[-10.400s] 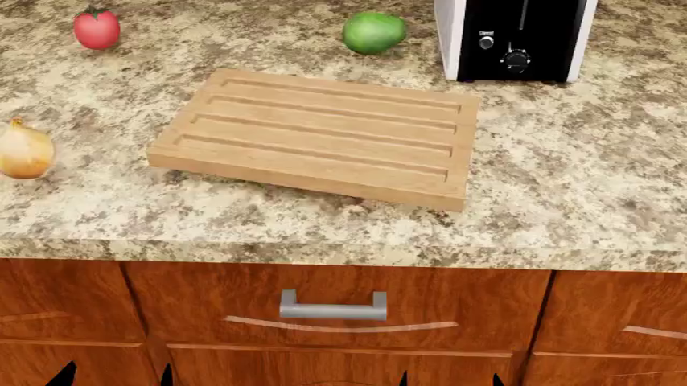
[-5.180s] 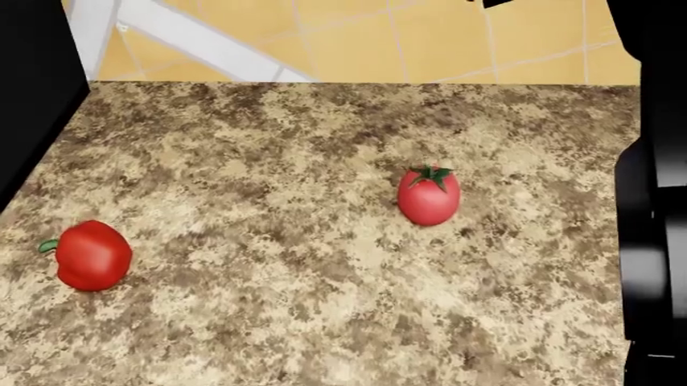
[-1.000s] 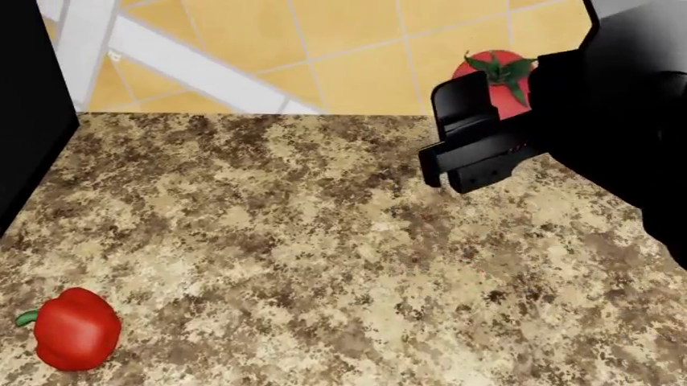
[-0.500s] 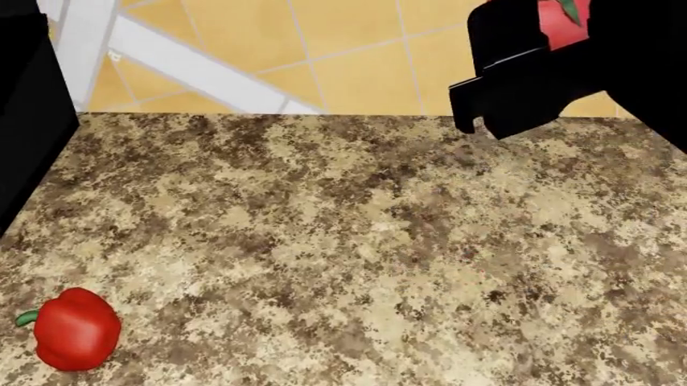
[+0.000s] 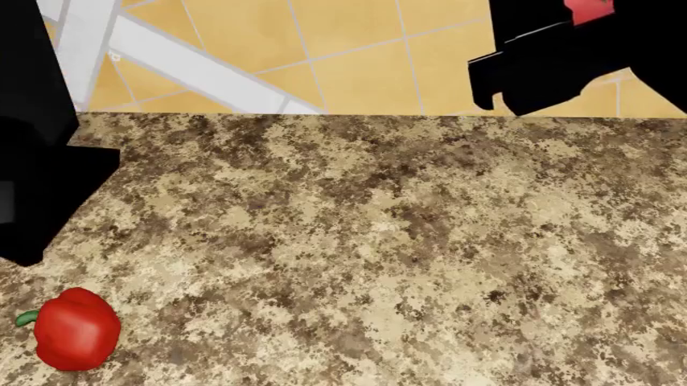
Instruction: Place the avocado, onion, tomato and bell pepper on the cutting board.
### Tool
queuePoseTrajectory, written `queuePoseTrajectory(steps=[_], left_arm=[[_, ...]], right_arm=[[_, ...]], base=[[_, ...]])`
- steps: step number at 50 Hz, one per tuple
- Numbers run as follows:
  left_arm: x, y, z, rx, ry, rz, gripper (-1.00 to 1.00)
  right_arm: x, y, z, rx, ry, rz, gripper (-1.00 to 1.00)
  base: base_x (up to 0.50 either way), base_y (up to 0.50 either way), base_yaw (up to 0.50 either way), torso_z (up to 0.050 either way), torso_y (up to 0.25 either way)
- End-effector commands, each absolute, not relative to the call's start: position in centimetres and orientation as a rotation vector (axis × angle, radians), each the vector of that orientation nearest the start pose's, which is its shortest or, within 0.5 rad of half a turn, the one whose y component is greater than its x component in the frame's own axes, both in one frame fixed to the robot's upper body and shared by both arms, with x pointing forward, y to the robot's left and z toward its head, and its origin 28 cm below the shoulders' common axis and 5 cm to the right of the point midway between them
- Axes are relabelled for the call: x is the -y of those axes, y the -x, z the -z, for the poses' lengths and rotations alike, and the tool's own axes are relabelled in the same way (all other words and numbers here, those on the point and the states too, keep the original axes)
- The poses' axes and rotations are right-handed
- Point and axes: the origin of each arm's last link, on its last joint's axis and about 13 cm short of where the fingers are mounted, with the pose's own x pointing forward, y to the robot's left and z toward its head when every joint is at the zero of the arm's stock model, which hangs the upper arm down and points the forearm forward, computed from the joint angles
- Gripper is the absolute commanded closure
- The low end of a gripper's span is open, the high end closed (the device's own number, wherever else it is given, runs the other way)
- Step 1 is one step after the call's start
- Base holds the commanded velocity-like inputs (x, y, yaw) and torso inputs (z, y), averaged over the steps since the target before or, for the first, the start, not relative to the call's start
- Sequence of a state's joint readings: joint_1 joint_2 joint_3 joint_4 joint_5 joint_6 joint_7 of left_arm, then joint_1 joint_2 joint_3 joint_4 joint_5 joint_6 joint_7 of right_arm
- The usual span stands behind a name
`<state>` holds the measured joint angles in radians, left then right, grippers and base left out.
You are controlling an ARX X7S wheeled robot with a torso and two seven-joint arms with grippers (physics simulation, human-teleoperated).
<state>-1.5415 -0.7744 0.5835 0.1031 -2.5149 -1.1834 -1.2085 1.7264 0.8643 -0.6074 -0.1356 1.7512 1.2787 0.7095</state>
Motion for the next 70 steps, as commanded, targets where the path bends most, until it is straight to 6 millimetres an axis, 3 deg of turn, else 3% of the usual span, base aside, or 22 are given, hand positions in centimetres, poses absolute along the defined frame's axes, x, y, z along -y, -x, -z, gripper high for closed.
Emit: queuePoseTrajectory(steps=[1, 24, 43, 59, 70], left_arm=[[-24.3, -20.6, -35.8, -0.556, 0.011, 0.44, -1.0], [-23.3, -17.8, -35.7, -0.663, -0.127, 0.372, -1.0], [-24.8, -20.4, -35.3, -0.629, -0.156, 0.278, -1.0], [-25.1, -20.9, -32.1, -0.695, -0.14, 0.272, -1.0], [-25.5, -22.8, -30.2, -0.703, -0.117, 0.283, -1.0]], right_arm=[[17.3, -23.0, -39.1, -0.063, 0.264, -0.189, 1.0], [17.3, -23.3, -38.5, -0.072, 0.259, -0.194, 1.0], [17.2, -23.5, -38.4, -0.081, 0.264, -0.205, 1.0], [17.2, -23.2, -38.0, -0.085, 0.265, -0.204, 1.0], [17.1, -23.0, -38.0, -0.089, 0.272, -0.2, 1.0]], base=[[0.0, 0.0, 0.0, 0.0, 0.0], [0.0, 0.0, 0.0, 0.0, 0.0], [0.0, 0.0, 0.0, 0.0, 0.0], [0.0, 0.0, 0.0, 0.0, 0.0], [0.0, 0.0, 0.0, 0.0, 0.0]])
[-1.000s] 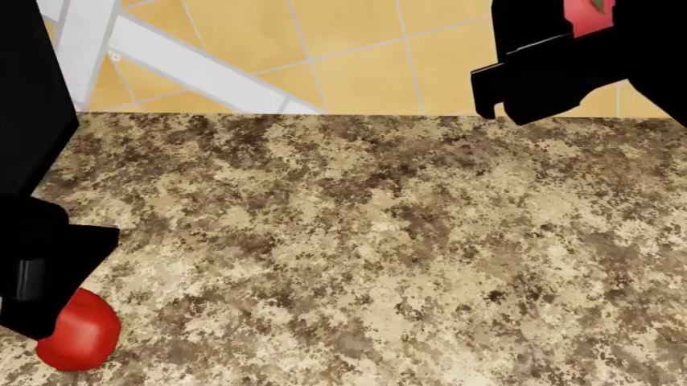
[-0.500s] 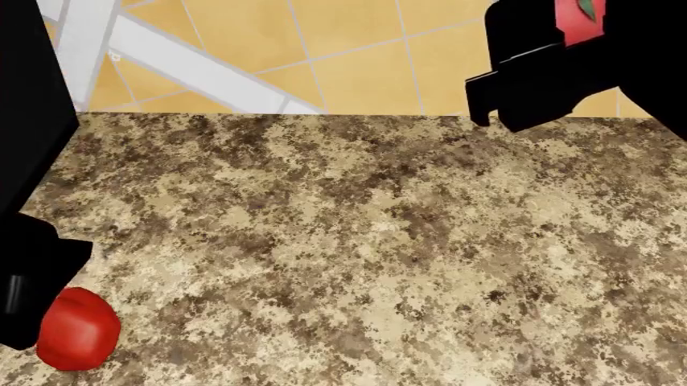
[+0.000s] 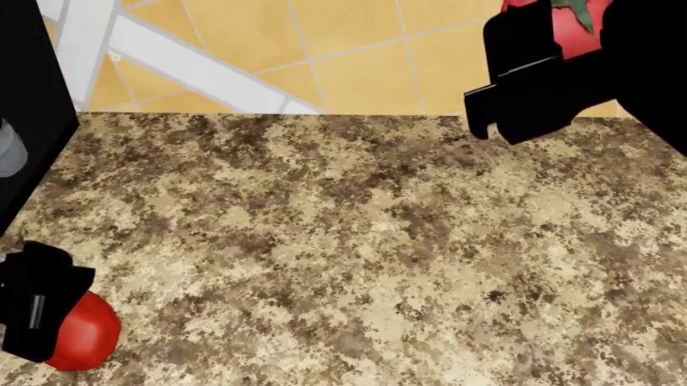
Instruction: Place the avocado, onion, tomato and bell pepper on the cutting board.
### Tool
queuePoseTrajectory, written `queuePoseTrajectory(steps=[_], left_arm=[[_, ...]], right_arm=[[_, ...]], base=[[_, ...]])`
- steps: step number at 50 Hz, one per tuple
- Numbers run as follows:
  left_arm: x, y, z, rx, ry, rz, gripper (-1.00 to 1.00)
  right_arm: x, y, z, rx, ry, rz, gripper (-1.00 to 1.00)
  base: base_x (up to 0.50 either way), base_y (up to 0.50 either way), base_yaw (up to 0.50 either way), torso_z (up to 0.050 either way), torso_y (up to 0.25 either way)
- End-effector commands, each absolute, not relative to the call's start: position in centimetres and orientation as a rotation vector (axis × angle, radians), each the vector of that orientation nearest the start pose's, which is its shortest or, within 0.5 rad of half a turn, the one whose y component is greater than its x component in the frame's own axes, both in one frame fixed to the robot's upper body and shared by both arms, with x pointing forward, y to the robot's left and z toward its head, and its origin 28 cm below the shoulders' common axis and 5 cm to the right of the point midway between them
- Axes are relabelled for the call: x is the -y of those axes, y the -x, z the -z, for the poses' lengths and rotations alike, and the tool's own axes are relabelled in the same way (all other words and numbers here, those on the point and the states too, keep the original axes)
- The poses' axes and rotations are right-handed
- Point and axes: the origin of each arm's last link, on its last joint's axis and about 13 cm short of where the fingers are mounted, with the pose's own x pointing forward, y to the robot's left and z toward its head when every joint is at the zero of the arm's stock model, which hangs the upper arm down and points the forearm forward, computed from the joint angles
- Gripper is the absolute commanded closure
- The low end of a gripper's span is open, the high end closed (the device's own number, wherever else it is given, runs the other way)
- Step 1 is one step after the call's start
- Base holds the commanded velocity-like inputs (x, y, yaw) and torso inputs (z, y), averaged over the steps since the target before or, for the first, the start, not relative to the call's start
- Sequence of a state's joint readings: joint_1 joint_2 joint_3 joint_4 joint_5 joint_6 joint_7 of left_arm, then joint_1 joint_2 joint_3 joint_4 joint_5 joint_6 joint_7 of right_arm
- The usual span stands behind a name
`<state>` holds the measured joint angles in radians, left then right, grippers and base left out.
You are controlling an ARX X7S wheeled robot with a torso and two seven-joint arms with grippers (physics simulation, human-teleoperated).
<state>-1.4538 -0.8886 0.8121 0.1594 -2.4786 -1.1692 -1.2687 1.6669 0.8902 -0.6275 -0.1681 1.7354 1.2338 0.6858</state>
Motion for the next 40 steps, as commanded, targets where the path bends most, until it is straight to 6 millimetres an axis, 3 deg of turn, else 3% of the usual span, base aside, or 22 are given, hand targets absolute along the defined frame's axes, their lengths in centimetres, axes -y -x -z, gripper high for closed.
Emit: queuePoseTrajectory(steps=[1, 40], left_arm=[[-25.5, -22.9, -30.1, -0.706, -0.114, 0.284, -1.0], [-25.8, -23.9, -25.4, -0.794, -0.052, 0.273, -1.0]], right_arm=[[17.1, -23.0, -38.0, -0.089, 0.272, -0.2, 1.0], [17.1, -22.4, -38.3, -0.086, 0.283, -0.189, 1.0]], base=[[0.0, 0.0, 0.0, 0.0, 0.0], [0.0, 0.0, 0.0, 0.0, 0.0]])
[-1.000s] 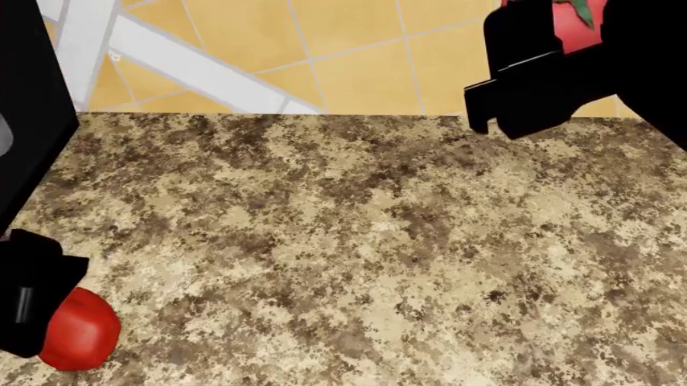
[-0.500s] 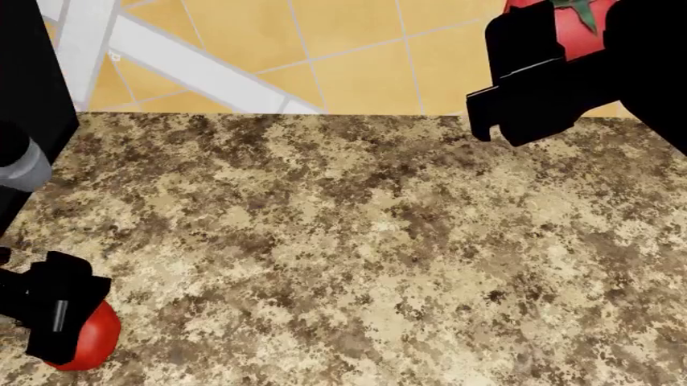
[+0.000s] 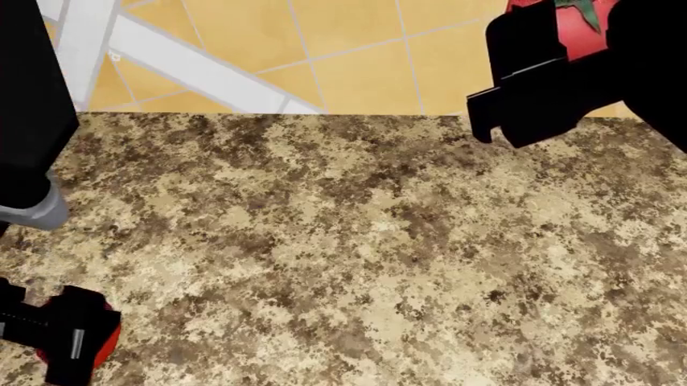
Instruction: Place the avocado, onion, tomato and bell pepper on the cutting board.
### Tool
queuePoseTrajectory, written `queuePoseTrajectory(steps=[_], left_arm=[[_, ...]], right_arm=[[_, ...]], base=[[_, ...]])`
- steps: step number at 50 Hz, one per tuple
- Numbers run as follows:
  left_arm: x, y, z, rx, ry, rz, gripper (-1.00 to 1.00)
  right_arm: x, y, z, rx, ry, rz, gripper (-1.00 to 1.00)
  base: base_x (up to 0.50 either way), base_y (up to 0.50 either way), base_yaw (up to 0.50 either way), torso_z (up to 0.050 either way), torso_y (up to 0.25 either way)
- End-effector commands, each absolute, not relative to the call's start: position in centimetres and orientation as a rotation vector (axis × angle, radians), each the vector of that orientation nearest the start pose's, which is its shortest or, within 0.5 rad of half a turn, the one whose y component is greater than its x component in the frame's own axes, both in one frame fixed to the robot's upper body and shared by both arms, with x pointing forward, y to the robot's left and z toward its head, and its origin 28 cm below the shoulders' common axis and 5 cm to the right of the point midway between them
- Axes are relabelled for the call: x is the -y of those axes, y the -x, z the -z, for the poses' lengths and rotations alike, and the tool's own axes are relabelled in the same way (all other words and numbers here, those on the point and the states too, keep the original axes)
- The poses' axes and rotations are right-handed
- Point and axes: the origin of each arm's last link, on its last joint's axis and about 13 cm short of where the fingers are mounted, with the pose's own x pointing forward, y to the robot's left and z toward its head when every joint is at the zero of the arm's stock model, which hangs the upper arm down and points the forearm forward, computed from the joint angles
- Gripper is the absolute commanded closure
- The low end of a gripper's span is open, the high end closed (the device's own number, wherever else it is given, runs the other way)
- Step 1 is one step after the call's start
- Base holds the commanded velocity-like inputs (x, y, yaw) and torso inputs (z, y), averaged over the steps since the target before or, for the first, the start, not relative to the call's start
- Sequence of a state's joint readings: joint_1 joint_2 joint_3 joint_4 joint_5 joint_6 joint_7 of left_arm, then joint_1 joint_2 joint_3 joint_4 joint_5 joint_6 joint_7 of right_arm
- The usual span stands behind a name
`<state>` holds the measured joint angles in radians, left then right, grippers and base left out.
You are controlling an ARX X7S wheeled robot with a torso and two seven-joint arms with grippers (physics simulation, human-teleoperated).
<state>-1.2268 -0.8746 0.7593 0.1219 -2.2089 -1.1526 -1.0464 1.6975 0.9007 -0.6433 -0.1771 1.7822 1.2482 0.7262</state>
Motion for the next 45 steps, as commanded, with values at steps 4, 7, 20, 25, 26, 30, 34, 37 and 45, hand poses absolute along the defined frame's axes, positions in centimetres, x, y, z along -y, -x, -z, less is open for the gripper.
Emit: queuePoseTrajectory(steps=[4, 7, 20, 25, 26, 30, 34, 37, 45], left_arm=[[-25.9, -24.0, -25.1, -0.794, -0.051, 0.269, -1.0], [-25.6, -24.1, -24.9, -0.793, -0.049, 0.277, -1.0], [-25.7, -24.4, -24.3, -0.8, -0.052, 0.27, 1.0], [-25.8, -24.2, -25.1, -0.772, -0.072, 0.262, 1.0], [-25.9, -24.2, -25.3, -0.759, -0.082, 0.258, 1.0], [-26.1, -24.1, -26.3, -0.693, -0.109, 0.235, 1.0], [-26.2, -23.5, -27.8, -0.632, -0.108, 0.233, 1.0], [-26.3, -23.4, -28.5, -0.603, -0.105, 0.229, 1.0], [-26.2, -22.4, -29.8, -0.518, -0.122, 0.232, 1.0]], right_arm=[[17.2, -22.3, -38.1, -0.088, 0.28, -0.189, 1.0], [17.3, -22.3, -38.0, -0.089, 0.278, -0.186, 1.0], [17.3, -22.3, -38.2, -0.089, 0.284, -0.185, 1.0], [17.2, -22.2, -38.3, -0.088, 0.286, -0.187, 1.0], [17.2, -22.2, -38.4, -0.086, 0.285, -0.187, 1.0], [17.1, -22.1, -38.4, -0.08, 0.28, -0.192, 1.0], [17.2, -21.9, -38.5, -0.076, 0.281, -0.191, 1.0], [17.2, -21.9, -38.5, -0.074, 0.278, -0.189, 1.0], [17.2, -21.6, -37.8, -0.056, 0.268, -0.192, 1.0]], base=[[0.0, 0.0, 0.0, 0.0, 0.0], [0.0, 0.0, 0.0, 0.0, 0.003], [0.0, 0.0, 0.0, 0.0, 0.0], [0.0, 0.0, 0.0, 0.0, 0.0], [0.0, 0.0, 0.0, 0.0, 0.0], [0.0, 0.0, 0.0, 0.0, 0.0], [0.0, 0.0, 0.0, 0.0, 0.0], [0.0, 0.0, 0.0, 0.0, 0.0], [0.0, 0.0, 0.0, 0.0, 0.0]])
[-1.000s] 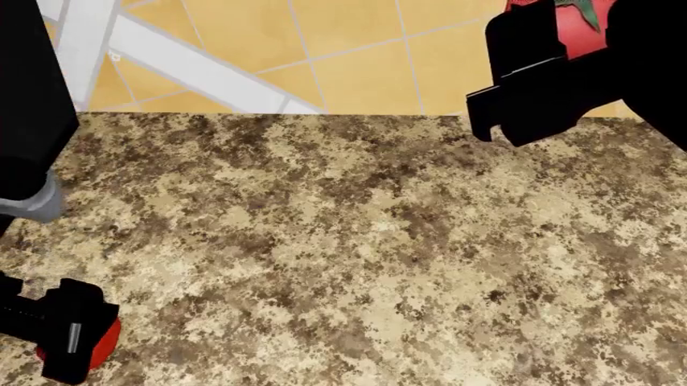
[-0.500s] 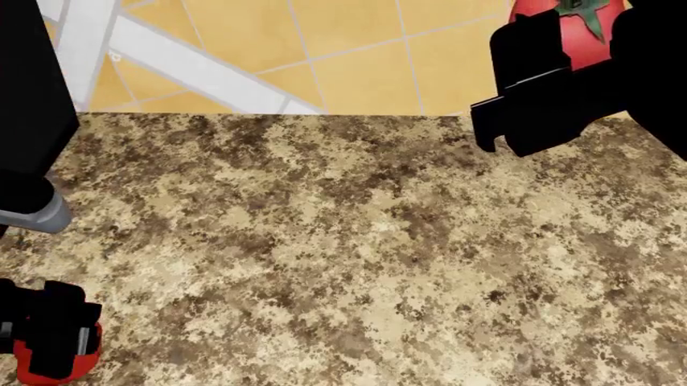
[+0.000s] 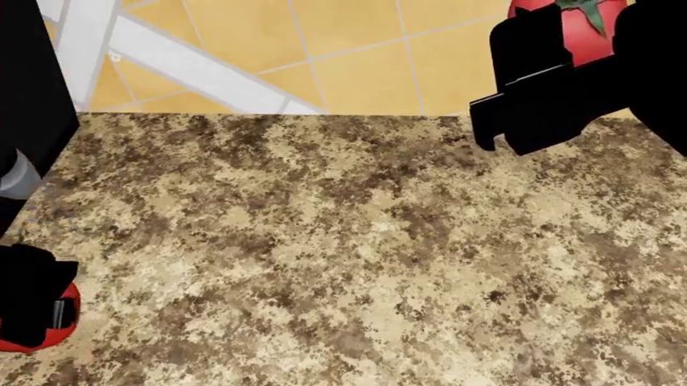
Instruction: Place the avocado, onion, tomato and bell pepper on the cutting board.
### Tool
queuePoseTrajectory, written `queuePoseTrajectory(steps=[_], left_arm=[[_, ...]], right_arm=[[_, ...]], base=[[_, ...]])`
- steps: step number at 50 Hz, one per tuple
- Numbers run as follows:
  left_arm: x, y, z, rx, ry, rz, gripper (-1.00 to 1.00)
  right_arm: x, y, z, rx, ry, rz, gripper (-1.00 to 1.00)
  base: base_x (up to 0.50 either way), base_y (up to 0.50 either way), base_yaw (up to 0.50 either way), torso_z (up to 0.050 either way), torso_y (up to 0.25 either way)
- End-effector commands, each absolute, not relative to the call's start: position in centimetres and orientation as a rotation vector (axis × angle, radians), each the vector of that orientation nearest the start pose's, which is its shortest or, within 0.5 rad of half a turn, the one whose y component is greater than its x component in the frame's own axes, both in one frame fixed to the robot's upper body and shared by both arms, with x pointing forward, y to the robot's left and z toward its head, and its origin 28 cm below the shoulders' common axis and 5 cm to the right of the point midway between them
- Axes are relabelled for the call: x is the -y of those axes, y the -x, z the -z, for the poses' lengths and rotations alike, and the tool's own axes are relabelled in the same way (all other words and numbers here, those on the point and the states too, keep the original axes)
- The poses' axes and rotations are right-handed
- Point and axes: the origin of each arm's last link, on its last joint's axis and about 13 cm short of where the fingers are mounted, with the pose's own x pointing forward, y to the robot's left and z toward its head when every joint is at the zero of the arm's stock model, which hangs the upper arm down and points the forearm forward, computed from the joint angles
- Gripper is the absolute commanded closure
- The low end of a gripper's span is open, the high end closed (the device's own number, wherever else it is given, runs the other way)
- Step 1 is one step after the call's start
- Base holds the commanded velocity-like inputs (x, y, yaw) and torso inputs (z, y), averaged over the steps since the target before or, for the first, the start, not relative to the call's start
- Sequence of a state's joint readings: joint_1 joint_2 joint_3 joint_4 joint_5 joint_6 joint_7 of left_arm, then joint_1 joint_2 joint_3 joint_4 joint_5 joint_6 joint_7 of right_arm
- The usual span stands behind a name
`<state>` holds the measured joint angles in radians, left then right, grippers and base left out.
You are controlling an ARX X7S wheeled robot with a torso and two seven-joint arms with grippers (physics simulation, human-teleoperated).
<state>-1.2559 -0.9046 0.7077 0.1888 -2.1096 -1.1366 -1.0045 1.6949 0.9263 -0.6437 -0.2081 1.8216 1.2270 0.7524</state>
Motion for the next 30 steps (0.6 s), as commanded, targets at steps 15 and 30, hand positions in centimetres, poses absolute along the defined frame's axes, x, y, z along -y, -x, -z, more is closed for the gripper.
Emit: queuePoseTrajectory(steps=[15, 30], left_arm=[[-25.5, -20.2, -32.5, -0.332, -0.18, 0.226, 1.0], [-24.3, -20.1, -36.5, -0.083, -0.205, 0.236, 1.0]], right_arm=[[17.3, -20.2, -37.5, -0.01, 0.221, -0.18, 1.0], [17.1, -19.8, -38.1, 0.025, 0.224, -0.184, 1.0]], base=[[0.0, 0.0, 0.0, 0.0, 0.0], [0.0, 0.0, 0.0, 0.0, 0.0]])
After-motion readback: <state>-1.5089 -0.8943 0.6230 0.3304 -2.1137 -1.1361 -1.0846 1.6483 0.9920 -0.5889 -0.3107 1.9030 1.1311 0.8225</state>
